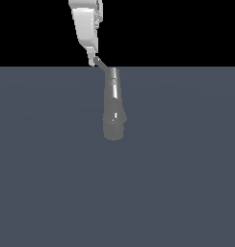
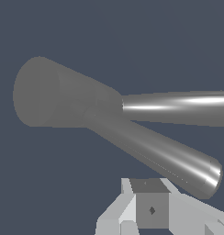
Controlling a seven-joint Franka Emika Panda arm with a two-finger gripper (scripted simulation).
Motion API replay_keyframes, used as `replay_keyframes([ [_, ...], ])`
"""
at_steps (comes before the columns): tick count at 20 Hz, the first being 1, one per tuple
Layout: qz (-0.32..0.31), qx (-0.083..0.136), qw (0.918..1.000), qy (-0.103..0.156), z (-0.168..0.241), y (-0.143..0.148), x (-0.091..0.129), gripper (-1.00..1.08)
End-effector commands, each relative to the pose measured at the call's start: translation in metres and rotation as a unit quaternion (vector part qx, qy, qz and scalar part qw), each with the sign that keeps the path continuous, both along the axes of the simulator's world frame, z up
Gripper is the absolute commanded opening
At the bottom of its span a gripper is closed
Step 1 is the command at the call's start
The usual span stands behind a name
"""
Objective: Turn on the faucet by rotating a designated handle.
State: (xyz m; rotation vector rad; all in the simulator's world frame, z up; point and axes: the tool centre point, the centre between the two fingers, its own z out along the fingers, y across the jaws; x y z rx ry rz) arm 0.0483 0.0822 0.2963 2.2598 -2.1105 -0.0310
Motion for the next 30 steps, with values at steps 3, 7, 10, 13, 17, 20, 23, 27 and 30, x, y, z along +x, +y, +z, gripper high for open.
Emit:
replay_keyframes([
  [3,-0.004,-0.002,1.0000,0.005,0.003,-0.018,-0.014,-1.00],
  [7,0.001,-0.001,1.0000,0.004,0.005,-0.015,-0.016,-1.00],
  [10,0.000,-0.001,1.0000,0.005,0.005,-0.037,-0.016,-1.00],
  [13,0.000,-0.001,1.0000,0.005,0.005,-0.060,-0.015,-1.00],
  [17,-0.002,-0.001,1.0000,0.006,0.005,-0.089,-0.015,-1.00],
  [20,-0.003,-0.001,1.0000,0.006,0.006,-0.111,-0.014,-1.00],
  [23,0.017,0.003,0.9998,0.004,0.006,-0.081,-0.011,-1.00],
  [27,0.014,0.002,0.9999,0.005,0.001,-0.096,-0.001,-1.00],
  [30,0.011,0.002,0.9999,0.005,-0.002,-0.107,0.006,-1.00],
])
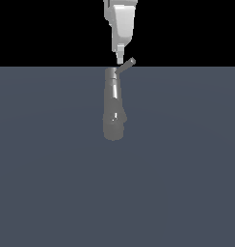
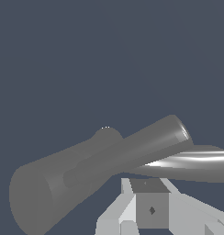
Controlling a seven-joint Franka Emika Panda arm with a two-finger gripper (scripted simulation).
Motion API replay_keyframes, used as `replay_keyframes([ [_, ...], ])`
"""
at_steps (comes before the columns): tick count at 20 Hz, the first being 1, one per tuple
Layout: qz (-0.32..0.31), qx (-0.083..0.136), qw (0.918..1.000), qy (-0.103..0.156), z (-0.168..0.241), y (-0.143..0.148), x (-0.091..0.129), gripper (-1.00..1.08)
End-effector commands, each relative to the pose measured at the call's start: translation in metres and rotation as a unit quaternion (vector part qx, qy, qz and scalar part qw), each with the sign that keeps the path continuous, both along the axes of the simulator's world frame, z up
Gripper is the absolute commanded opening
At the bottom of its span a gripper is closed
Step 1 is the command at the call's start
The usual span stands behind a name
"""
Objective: Turn on the faucet by rotating a designated handle.
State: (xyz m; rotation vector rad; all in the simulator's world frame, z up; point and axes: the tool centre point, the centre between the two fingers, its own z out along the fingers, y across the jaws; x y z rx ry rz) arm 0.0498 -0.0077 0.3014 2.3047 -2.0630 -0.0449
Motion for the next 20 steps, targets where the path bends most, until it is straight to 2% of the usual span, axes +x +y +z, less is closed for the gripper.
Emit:
replay_keyframes([
  [1,-0.010,-0.003,0.9999,0.002,-0.009,-0.021,0.007,-1.00],
  [20,-0.023,-0.006,0.9997,0.003,-0.028,-0.080,0.046,-1.00],
])
